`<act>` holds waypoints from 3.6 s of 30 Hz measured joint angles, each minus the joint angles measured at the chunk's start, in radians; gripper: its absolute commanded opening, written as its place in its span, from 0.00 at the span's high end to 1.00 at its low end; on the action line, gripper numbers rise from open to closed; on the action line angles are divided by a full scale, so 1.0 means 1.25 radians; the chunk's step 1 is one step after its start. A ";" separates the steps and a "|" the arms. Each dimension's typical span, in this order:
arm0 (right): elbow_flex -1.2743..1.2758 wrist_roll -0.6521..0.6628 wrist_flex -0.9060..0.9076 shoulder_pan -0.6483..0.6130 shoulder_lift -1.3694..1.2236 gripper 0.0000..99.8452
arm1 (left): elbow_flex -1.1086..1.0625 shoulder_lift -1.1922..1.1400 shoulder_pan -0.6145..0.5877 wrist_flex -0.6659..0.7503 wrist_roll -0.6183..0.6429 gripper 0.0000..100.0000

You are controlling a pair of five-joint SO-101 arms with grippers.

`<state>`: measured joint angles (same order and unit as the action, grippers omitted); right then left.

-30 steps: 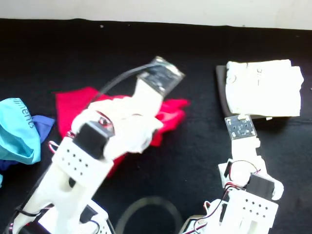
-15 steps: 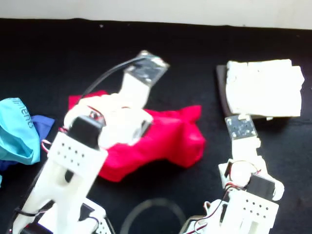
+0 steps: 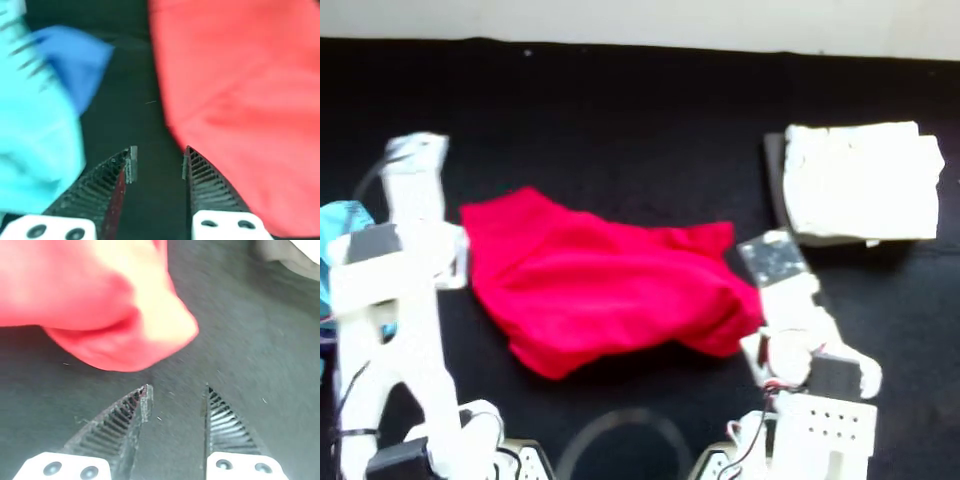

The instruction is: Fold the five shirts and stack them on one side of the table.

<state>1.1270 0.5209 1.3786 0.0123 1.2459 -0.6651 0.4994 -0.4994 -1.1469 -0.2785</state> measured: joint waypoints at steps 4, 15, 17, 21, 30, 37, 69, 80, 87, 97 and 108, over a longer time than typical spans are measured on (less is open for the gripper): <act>-0.066 -0.063 0.000 -0.104 -0.064 0.83 | 0.000 -0.001 -0.128 0.000 -0.061 0.84; -0.448 -0.271 -0.010 -0.533 -0.549 0.77 | 0.002 -0.005 -0.357 -0.026 -0.082 0.84; -0.495 -0.303 -0.027 -0.611 -0.632 0.73 | 0.025 -0.010 -0.403 -0.039 -0.082 0.84; -0.549 -0.311 -0.074 -0.716 -0.792 0.73 | 0.081 -0.010 -0.512 -0.039 -0.082 0.84; -0.665 -0.318 -0.156 -0.907 -1.042 0.73 | 0.108 -0.010 -0.570 -0.039 -0.119 0.84; -0.768 -0.379 -0.160 -0.917 -1.187 0.73 | 0.108 -0.010 -0.570 -0.042 -0.119 0.84; -0.837 -0.296 -0.041 -0.144 -0.953 0.99 | 0.088 -0.010 -0.023 -0.158 -0.070 0.84; -0.837 -0.162 -0.028 0.069 -0.953 0.91 | -0.021 -0.010 0.338 0.055 0.079 0.84; -0.887 -0.149 0.032 0.063 -0.916 0.84 | -0.087 -0.010 0.323 0.083 0.097 0.84; -0.928 -0.174 -0.001 -0.241 -0.933 0.83 | -0.088 -0.010 0.128 0.000 0.098 0.84; -1.142 -0.188 -0.110 -0.357 -1.338 0.72 | -0.090 -0.010 -0.014 -0.037 0.082 0.84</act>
<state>-0.3000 0.2862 1.2405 -0.4342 -0.4266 -0.7772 0.4872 -0.5163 -1.1930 -0.1757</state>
